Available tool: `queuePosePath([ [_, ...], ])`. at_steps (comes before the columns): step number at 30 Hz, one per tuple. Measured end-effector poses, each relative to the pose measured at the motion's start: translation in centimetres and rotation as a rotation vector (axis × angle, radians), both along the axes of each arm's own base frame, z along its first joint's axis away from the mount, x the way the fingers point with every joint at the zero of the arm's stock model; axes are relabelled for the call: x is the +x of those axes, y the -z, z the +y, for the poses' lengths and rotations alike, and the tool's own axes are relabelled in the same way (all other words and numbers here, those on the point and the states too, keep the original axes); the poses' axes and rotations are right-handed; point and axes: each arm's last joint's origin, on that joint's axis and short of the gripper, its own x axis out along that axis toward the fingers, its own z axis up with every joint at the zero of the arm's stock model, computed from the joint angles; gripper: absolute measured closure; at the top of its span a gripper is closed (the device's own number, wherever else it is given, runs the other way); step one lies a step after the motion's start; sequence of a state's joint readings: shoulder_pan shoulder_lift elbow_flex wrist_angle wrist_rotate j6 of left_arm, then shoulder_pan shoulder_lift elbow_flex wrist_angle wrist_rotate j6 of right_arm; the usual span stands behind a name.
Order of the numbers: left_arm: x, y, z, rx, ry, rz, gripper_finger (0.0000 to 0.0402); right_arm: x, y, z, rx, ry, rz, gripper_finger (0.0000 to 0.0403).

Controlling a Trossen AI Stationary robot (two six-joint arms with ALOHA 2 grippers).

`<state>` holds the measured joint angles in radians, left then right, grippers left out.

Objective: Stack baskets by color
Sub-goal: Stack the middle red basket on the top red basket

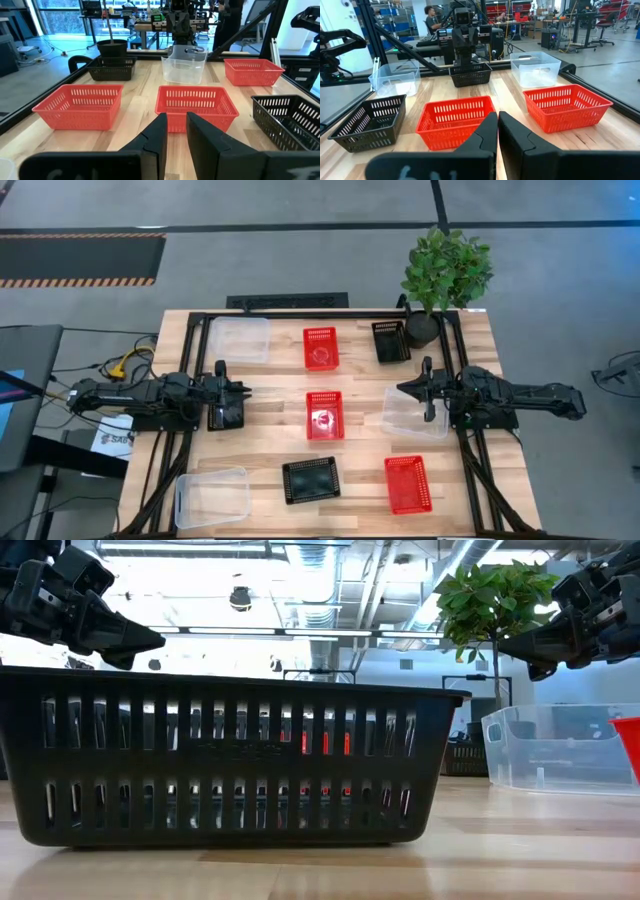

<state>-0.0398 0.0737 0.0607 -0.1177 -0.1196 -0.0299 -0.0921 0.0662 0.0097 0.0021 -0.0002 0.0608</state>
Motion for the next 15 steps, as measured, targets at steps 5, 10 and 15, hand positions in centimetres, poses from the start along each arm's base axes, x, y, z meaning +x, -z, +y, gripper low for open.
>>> queuePosePath([
  [5,0.0,0.0,0.0,0.0,0.0,0.0,0.0343,0.0,0.01,0.0,0.0,0.0,0.001,0.0365],
  [10,0.0,-0.02,0.06,0.173,0.002,0.014,0.0343,0.0,0.01,0.0,0.0,0.0,0.001,0.0365],
  [15,0.0,-0.02,0.07,0.228,0.007,0.019,0.0343,0.0,0.0,0.0,0.0,0.0,0.0,0.0365],
])
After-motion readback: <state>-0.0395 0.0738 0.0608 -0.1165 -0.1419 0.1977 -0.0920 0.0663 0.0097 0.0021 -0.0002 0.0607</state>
